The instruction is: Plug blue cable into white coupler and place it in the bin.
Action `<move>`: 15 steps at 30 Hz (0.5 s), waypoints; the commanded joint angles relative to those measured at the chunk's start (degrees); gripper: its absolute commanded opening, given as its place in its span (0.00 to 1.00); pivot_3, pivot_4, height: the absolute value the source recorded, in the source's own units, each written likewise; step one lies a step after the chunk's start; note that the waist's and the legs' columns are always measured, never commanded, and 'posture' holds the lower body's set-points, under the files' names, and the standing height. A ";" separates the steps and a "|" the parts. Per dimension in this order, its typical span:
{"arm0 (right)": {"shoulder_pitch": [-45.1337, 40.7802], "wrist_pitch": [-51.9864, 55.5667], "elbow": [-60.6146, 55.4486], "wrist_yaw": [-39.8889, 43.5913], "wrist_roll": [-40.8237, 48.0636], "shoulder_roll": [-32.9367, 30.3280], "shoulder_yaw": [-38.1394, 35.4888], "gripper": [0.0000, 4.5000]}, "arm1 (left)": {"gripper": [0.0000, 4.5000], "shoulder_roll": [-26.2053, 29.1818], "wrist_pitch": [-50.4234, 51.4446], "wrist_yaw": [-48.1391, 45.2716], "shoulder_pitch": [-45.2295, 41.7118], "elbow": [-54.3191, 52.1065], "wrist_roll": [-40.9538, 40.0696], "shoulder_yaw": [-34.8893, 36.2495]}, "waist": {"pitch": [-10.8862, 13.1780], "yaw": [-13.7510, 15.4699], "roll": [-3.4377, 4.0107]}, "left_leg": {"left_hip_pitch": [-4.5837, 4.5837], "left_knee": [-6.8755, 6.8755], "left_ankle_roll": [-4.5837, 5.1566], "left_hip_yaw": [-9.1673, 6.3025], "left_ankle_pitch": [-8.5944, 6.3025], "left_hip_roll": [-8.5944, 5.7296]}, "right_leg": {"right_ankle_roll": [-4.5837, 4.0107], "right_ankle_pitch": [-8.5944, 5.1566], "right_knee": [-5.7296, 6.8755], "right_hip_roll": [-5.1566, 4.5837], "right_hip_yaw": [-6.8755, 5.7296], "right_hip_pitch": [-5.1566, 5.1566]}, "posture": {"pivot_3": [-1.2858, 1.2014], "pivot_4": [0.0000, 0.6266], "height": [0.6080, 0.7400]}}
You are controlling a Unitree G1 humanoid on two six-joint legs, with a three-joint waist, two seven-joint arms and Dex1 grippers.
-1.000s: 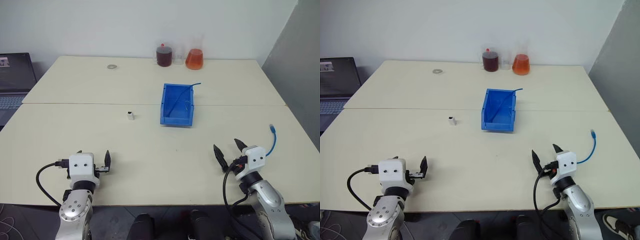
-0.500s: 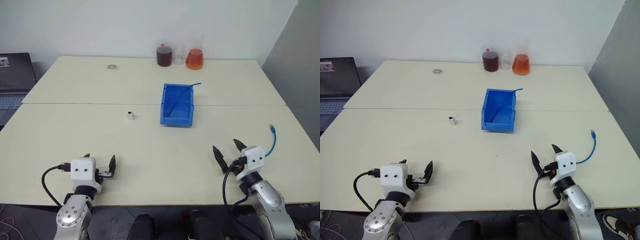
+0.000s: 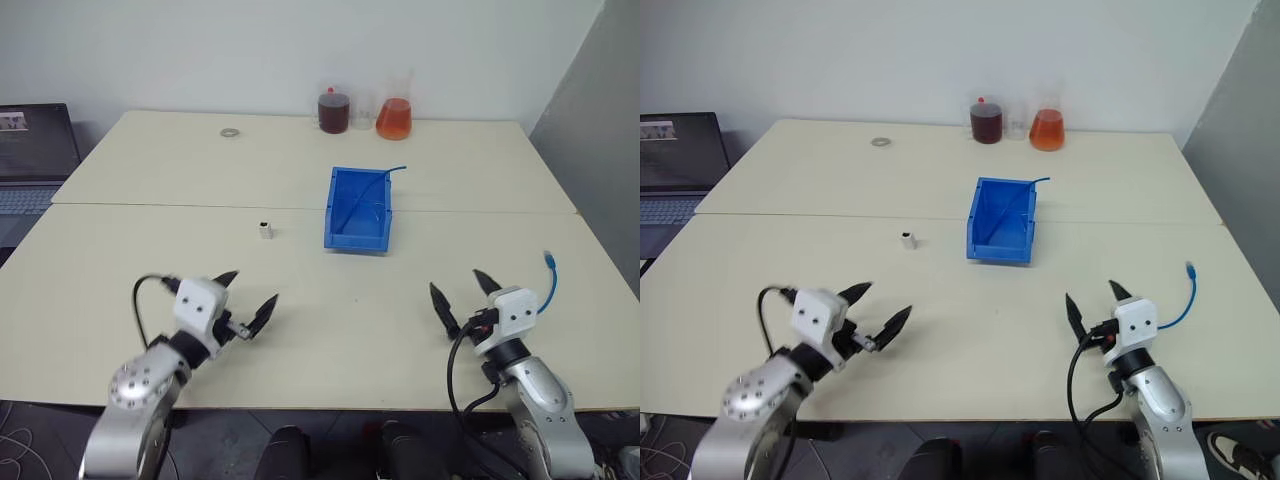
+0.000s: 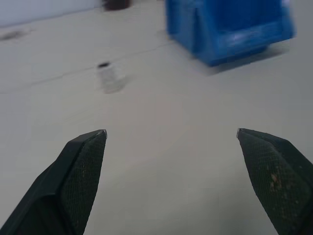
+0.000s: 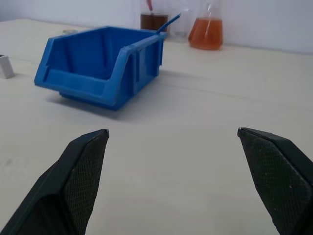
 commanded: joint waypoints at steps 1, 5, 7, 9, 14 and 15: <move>1.20 0.80 -6.12 -4.36 -0.90 0.14 -4.74 1.00 | 1.00 4.01 5.22 -8.31 -9.91 -1.09 -4.99 -4.56 | -0.01 -0.01 0.00 | -0.01 0.01 0.00 0.02 0.00 -0.02 | 0.26 0.15 -0.01 0.00 0.00 0.00 | 0.52 0.24 1.00; 1.14 6.92 -8.16 -10.41 -2.17 1.58 -8.76 1.00 | 1.00 10.21 10.78 -17.49 -15.48 -2.99 -8.51 -9.40 | -0.03 -0.89 0.05 | 0.01 -0.04 0.00 0.22 0.00 -0.01 | 0.36 0.21 -0.05 0.02 0.07 -0.03 | 0.52 0.24 1.00; 0.16 15.38 -9.70 -14.45 -3.28 2.49 -10.17 1.00 | 1.00 12.73 11.97 -21.69 -17.77 -3.00 -9.51 -11.79 | -0.03 -1.43 0.06 | 0.02 -0.07 0.00 0.27 0.00 0.02 | 0.33 0.19 -0.04 0.06 0.15 -0.06 | 0.52 0.24 1.00; -1.27 22.18 -10.83 -17.33 -4.18 3.15 -11.03 1.00 | 1.00 13.94 12.94 -24.82 -20.02 -2.61 -10.60 -13.56 | -0.01 -1.58 0.09 | -0.01 -0.08 0.00 0.21 0.00 0.05 | 0.29 0.17 -0.02 0.06 0.15 -0.10 | 0.52 0.24 1.00; -9.37 33.20 -7.75 -19.29 0.19 2.84 -15.54 1.00 | 1.00 14.48 13.61 -29.77 -25.01 -0.69 -11.42 -15.87 | 0.00 -1.68 0.11 | 0.01 -0.04 0.01 0.17 0.00 0.04 | 0.32 0.19 0.04 0.10 0.13 -0.11 | 0.52 0.24 1.00; -11.11 35.00 -6.25 -18.95 0.53 1.86 -16.31 1.00 | 1.00 14.24 13.51 -30.04 -25.73 -0.26 -11.34 -15.88 | 0.00 -1.72 0.11 | 0.03 -0.04 0.01 0.19 0.00 0.03 | 0.34 0.20 0.04 0.11 0.12 -0.11 | 0.52 0.24 1.00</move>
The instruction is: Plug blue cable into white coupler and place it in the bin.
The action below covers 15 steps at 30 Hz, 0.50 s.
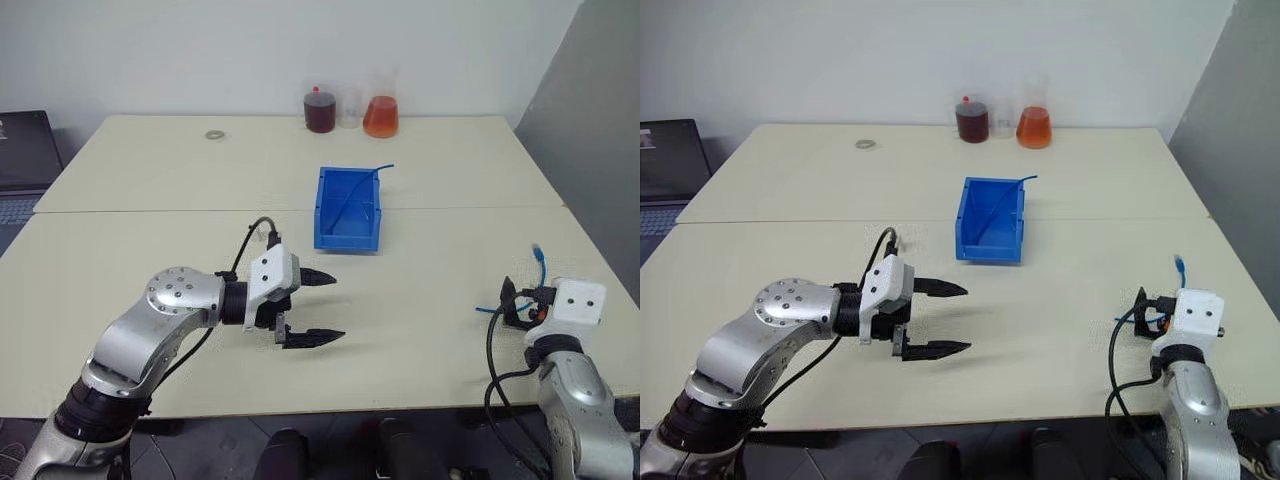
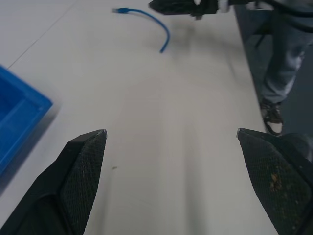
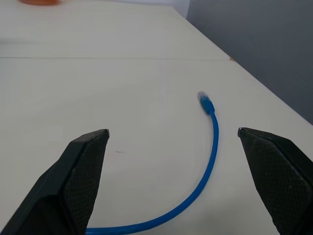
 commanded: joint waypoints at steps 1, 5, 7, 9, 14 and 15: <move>-6.64 6.52 3.42 -0.86 3.00 -1.97 -5.08 1.00 | 1.00 0.07 -0.71 -2.04 -2.75 0.65 -0.62 -0.29 | 0.00 -0.06 0.00 | 0.00 0.01 0.01 0.01 0.00 0.00 | 0.02 0.01 0.00 0.00 -0.01 0.00 | 0.52 0.24 1.00; -12.65 10.41 12.84 -0.22 4.97 -5.32 -9.68 1.00 | 1.00 -0.52 -1.98 -2.64 -3.81 2.22 0.50 -0.55 | 0.00 -0.03 0.00 | -0.03 0.00 0.01 0.03 0.00 -0.03 | 0.03 0.02 -0.05 0.01 0.01 0.00 | 0.52 0.24 1.00; -14.58 11.16 17.92 1.25 5.66 -7.79 -10.75 1.00 | 1.00 -0.58 -2.23 -2.92 -3.97 2.50 0.65 -0.60 | 0.00 0.00 0.00 | -0.10 -0.03 0.02 0.04 -0.01 -0.04 | 0.01 0.01 -0.08 0.00 0.03 -0.03 | 0.52 0.24 1.00; -16.42 10.83 23.53 3.30 6.21 -10.34 -11.09 1.00 | 1.00 -0.56 -2.36 -3.08 -3.96 2.58 0.73 -0.51 | 0.00 0.00 0.01 | -0.13 -0.02 0.03 0.06 -0.01 -0.04 | 0.01 0.00 -0.10 0.00 0.06 -0.05 | 0.52 0.24 1.00; -19.67 9.18 32.79 6.39 7.22 -14.01 -10.67 0.92 | 1.00 -0.57 -2.41 -3.17 -3.69 2.56 0.99 -0.33 | 0.01 -0.05 0.01 | -0.11 -0.02 0.04 0.09 -0.01 -0.04 | 0.01 0.00 -0.09 0.01 0.08 -0.05 | 0.52 0.24 1.00; -20.35 8.46 34.52 6.86 7.28 -14.58 -10.66 0.89 | 1.00 -0.55 -2.48 -3.08 -3.56 2.50 1.19 -0.29 | 0.01 -0.14 0.01 | -0.09 -0.02 0.04 0.08 -0.01 -0.03 | 0.01 0.00 -0.07 0.03 0.08 -0.04 | 0.52 0.24 1.00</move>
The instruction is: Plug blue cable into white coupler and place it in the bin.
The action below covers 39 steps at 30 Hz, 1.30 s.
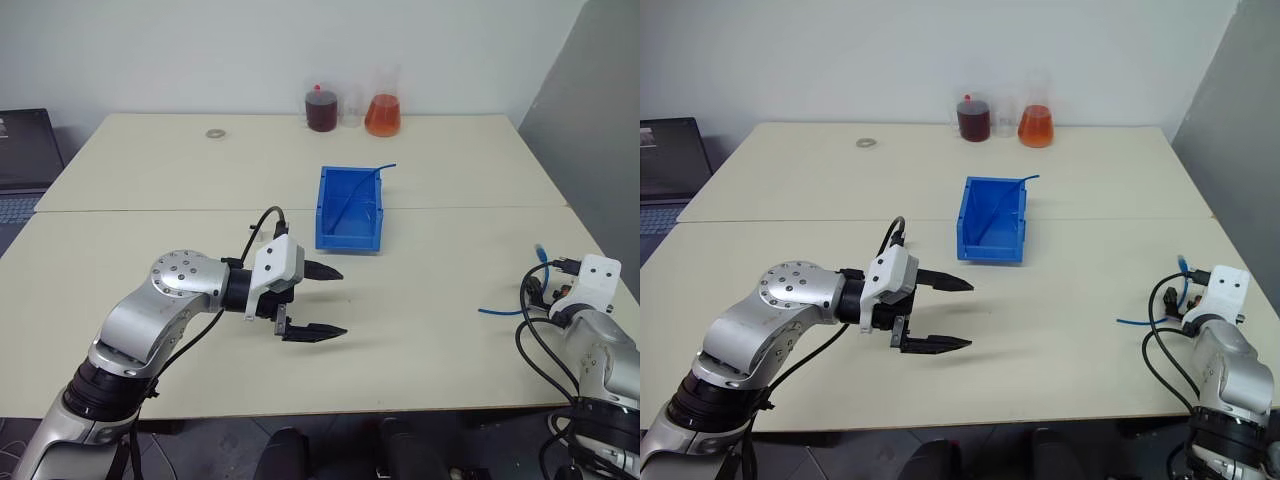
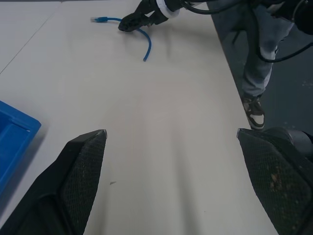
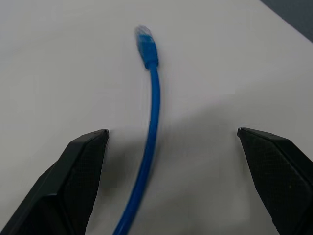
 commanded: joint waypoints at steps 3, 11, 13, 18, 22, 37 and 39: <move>-2.87 -3.85 6.63 3.77 0.41 -3.85 0.62 0.75 | 1.00 0.12 -1.13 -0.01 -0.19 -0.97 0.41 0.37 | 0.00 -0.08 0.00 | 0.02 0.01 0.00 0.02 0.00 0.00 | 0.01 0.01 0.02 0.01 0.01 0.00 | 0.52 0.24 1.00; -5.83 -6.61 10.92 7.18 0.02 -7.00 4.10 0.24 | 1.00 0.03 0.28 0.65 -0.62 -1.84 -0.08 0.74 | 0.00 -0.10 0.00 | 0.01 0.03 0.00 0.03 0.00 -0.01 | 0.03 0.02 0.02 0.01 0.03 0.00 | 0.52 0.24 1.00; -6.45 -6.75 11.53 7.97 0.53 -7.76 4.00 0.14 | 1.00 -0.12 0.62 1.20 -0.35 -2.19 -0.24 0.87 | 0.00 -0.08 0.00 | 0.01 0.03 0.00 0.03 0.00 0.00 | 0.03 0.02 0.01 0.01 0.02 0.01 | 0.52 0.24 1.00; -6.75 -4.98 12.32 16.18 3.08 -11.95 5.56 0.01 | 1.00 -0.18 2.48 3.90 1.88 -2.96 -1.34 2.51 | 0.01 -0.09 0.02 | -0.01 0.03 0.00 0.04 0.00 -0.01 | 0.03 0.02 0.00 0.00 0.04 0.00 | 0.52 0.24 1.00; -7.08 -6.61 11.15 31.85 6.38 -18.54 9.76 0.01 | 1.00 0.51 5.07 6.42 5.98 -3.93 -3.52 6.03 | 0.04 -0.19 0.06 | 0.03 0.02 0.00 0.06 0.00 0.00 | 0.03 0.02 0.00 0.01 0.05 0.00 | 0.52 0.24 1.00; -17.48 -17.69 -8.96 67.61 2.54 -20.45 46.99 0.01 | 1.00 8.63 -5.52 7.43 31.39 3.70 2.77 20.32 | 0.21 0.04 0.19 | 0.05 0.04 0.01 -0.05 -0.01 0.21 | 0.00 -0.01 0.01 0.16 -0.10 -0.06 | 0.52 0.24 1.00; -20.54 -20.05 -6.46 67.60 -0.07 -16.06 51.04 0.01 | 1.00 8.01 -6.29 8.03 32.35 4.69 2.68 21.74 | 0.21 -0.03 0.18 | 0.05 0.04 0.01 -0.05 -0.01 0.21 | -0.01 0.00 0.01 0.14 -0.11 -0.08 | 0.52 0.24 1.00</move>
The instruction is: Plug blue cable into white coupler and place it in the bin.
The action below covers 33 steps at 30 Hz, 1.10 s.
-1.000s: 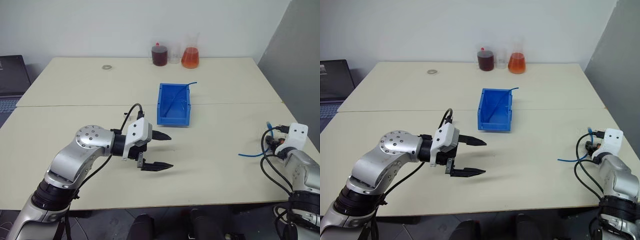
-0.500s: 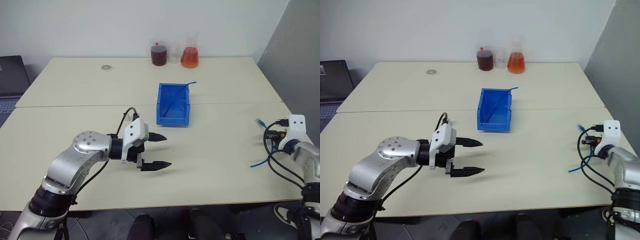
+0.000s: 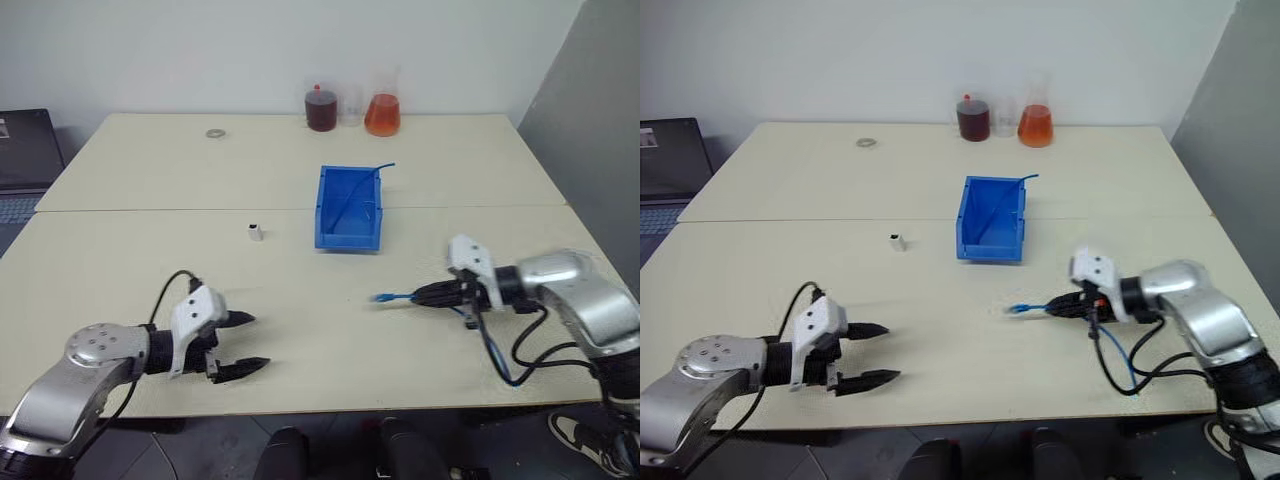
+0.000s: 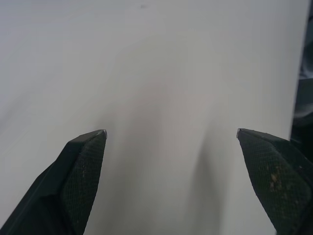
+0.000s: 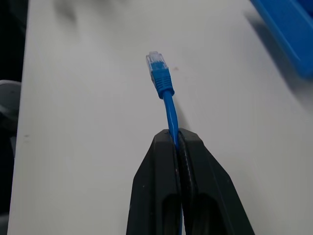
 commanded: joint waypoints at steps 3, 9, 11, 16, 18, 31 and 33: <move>-8.27 -7.03 5.84 0.81 -6.67 11.20 10.22 0.01 | 1.00 -1.03 -3.15 1.18 1.99 1.72 0.18 4.83 | 0.01 -0.02 0.00 | -0.06 -0.01 -0.01 0.01 0.00 0.02 | -0.01 0.00 0.02 0.00 0.01 -0.07 | 0.52 0.24 1.00; -14.85 -12.34 18.91 -1.23 -12.50 21.45 14.58 0.01 | 1.00 -0.87 -4.26 1.15 4.28 3.14 0.44 6.50 | -0.01 0.13 -0.02 | -0.13 0.01 -0.01 0.05 0.00 -0.02 | -0.05 0.02 0.06 -0.08 0.02 -0.15 | 0.52 0.24 1.00; -15.81 -12.95 21.20 -1.77 -13.39 23.64 14.68 0.01 | 1.00 -0.92 -4.77 1.12 4.73 3.85 0.61 6.76 | -0.01 0.30 -0.02 | -0.13 0.00 -0.01 0.02 0.00 -0.03 | -0.08 0.02 0.07 -0.09 -0.01 -0.15 | 0.52 0.24 1.00; -16.53 -14.57 25.10 -2.10 -15.80 26.41 15.61 0.01 | 1.00 -0.97 -5.55 1.34 4.69 5.16 1.01 6.51 | -0.01 0.26 -0.02 | -0.13 0.00 -0.01 0.03 0.00 -0.03 | -0.18 0.07 0.10 -0.10 -0.01 -0.15 | 0.52 0.24 1.00; -16.38 -15.48 25.90 -1.95 -16.26 27.01 15.50 0.06 | 1.00 -1.01 -4.90 1.84 3.86 4.71 0.91 5.95 | -0.01 0.26 -0.02 | -0.12 0.00 -0.01 0.03 0.00 -0.02 | -0.18 0.07 0.12 -0.10 -0.02 -0.15 | 0.52 0.24 1.00; -19.30 -11.84 24.86 -2.32 -12.26 28.47 7.28 0.75 | 1.00 -1.51 -4.45 0.15 -0.27 4.63 0.99 1.49 | 0.00 0.08 -0.02 | -0.11 0.00 -0.01 0.02 0.00 -0.02 | -0.22 0.10 0.17 -0.08 0.00 -0.16 | 0.52 0.24 1.00; -18.74 -8.58 19.71 -0.42 -9.86 26.28 5.55 0.85 | 1.00 -1.78 -5.21 -0.14 -0.47 5.16 1.37 0.80 | 0.00 0.17 -0.01 | -0.10 0.00 -0.01 0.02 0.00 -0.01 | -0.22 0.10 0.17 -0.08 -0.01 -0.16 | 0.52 0.24 1.00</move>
